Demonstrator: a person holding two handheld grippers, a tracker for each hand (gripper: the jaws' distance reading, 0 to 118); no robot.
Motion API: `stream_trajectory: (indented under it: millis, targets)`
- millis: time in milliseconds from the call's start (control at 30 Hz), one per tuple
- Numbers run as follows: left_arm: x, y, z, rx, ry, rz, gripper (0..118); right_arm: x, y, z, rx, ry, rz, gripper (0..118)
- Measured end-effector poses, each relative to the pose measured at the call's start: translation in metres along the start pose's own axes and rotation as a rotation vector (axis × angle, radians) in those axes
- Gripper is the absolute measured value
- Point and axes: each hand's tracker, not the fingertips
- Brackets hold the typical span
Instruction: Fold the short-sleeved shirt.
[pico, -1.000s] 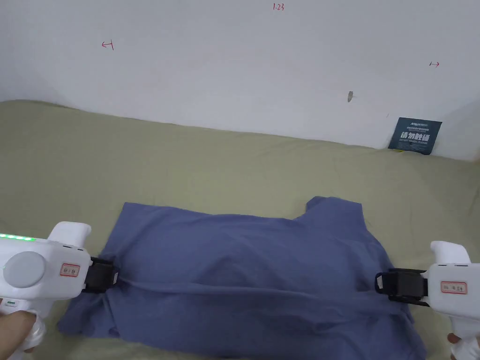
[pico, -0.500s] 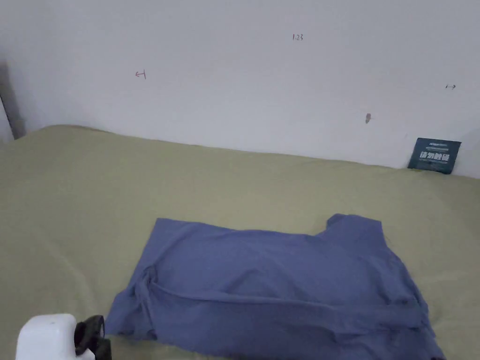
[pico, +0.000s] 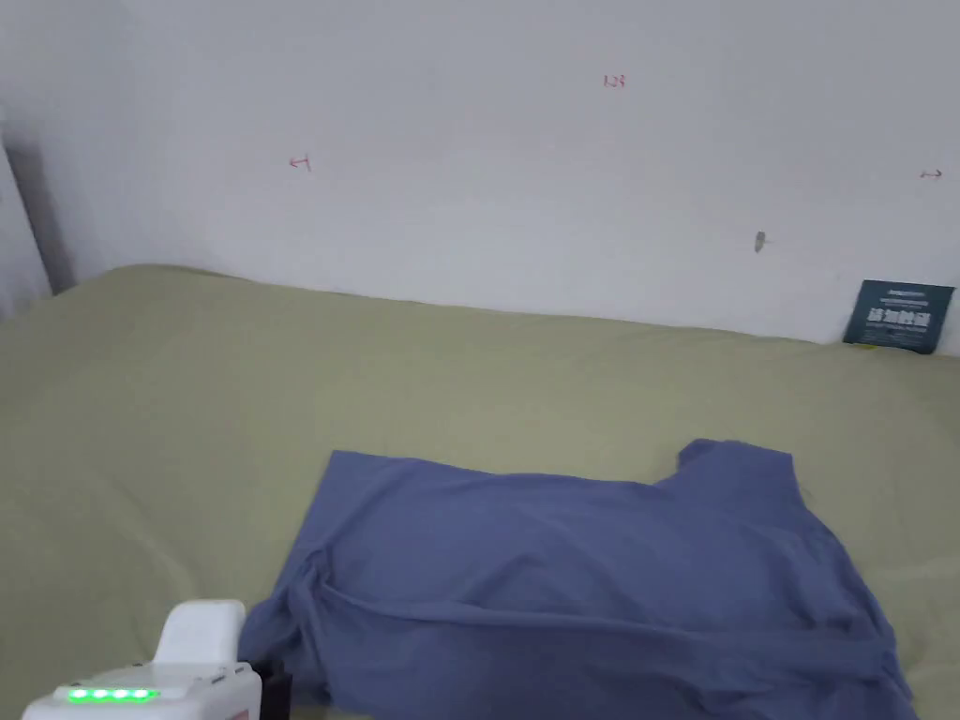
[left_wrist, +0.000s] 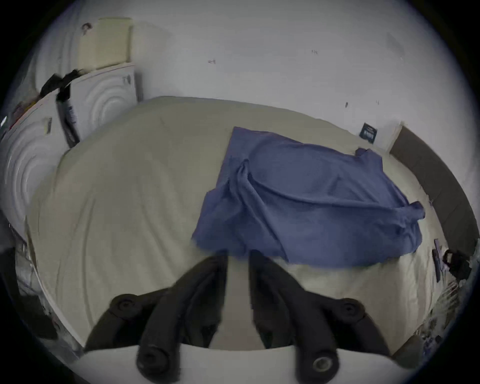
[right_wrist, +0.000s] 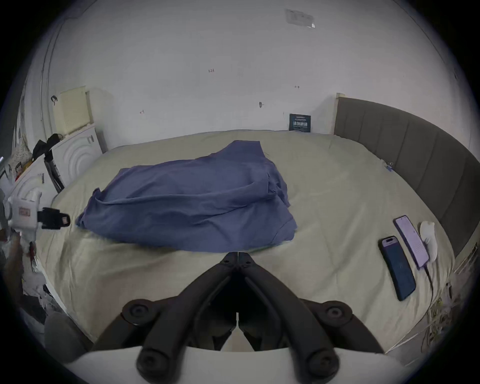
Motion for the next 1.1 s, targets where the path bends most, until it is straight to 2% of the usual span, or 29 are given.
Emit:
stream_trajectory:
  millis: [67,100,167,200,233,267,300,333,367,433,500,633,700,800,833,867,900,1100]
  targets:
    - [0.001,0.013,-0.016,-0.015,-0.037,-0.026,53,0.004,0.001,-0.004,-0.015,-0.001,-0.002,0]
    - [0.001,0.018,-0.027,-0.030,-0.015,-0.016,71,0.007,0.003,-0.006,-0.021,0.002,-0.006,1]
    - [0.000,0.023,-0.044,-0.091,-0.009,-0.015,73,0.012,0.008,-0.013,-0.056,0.034,-0.009,1]
    - [0.000,0.022,-0.050,-0.106,0.004,-0.013,70,0.012,0.009,-0.015,-0.068,0.028,-0.001,1]
    - [-0.002,0.019,-0.055,-0.128,-0.011,-0.020,54,0.014,0.011,-0.019,-0.072,0.028,0.010,5]
    - [-0.003,0.016,-0.054,-0.120,-0.052,-0.032,18,0.017,0.015,-0.026,-0.092,0.023,0.035,17]
    - [-0.003,0.013,-0.051,-0.103,-0.041,-0.032,1,0.021,0.018,-0.031,-0.121,0.016,0.045,52]
    - [0.001,0.010,-0.044,-0.033,-0.022,-0.058,1,0.026,0.018,-0.039,-0.157,0.032,0.058,70]
    - [0.002,0.009,-0.040,-0.047,-0.031,-0.052,1,0.033,0.020,-0.049,-0.169,0.032,0.096,73]
    - [0.001,0.011,-0.037,-0.057,-0.039,-0.053,1,0.042,0.024,-0.071,-0.179,-0.011,0.137,73]
    - [0.000,0.012,-0.036,-0.058,-0.037,-0.069,1,0.049,0.029,-0.094,-0.175,-0.009,0.126,73]
    - [-0.003,0.013,-0.030,-0.070,-0.070,-0.019,1,0.065,0.038,-0.140,-0.185,0.017,0.062,73]
    - [-0.002,0.013,-0.030,-0.074,-0.070,-0.023,1,0.069,0.036,-0.154,-0.177,0.027,0.063,72]
    - [0.000,0.011,-0.031,-0.092,-0.073,-0.039,1,0.071,0.034,-0.165,-0.305,0.065,0.018,70]
    - [-0.002,0.012,-0.033,-0.091,-0.076,-0.039,1,0.071,0.032,-0.162,-0.274,0.063,0.034,59]
    - [-0.002,0.012,-0.032,-0.092,-0.083,-0.027,1,0.068,0.033,-0.153,-0.224,0.043,0.086,30]
    - [-0.004,0.012,-0.030,-0.091,-0.095,-0.008,1,0.066,0.033,-0.146,-0.209,0.051,0.065,10]
    - [-0.012,0.017,-0.021,-0.076,-0.123,0.015,1,0.069,0.032,-0.117,-0.171,0.086,-0.016,10]
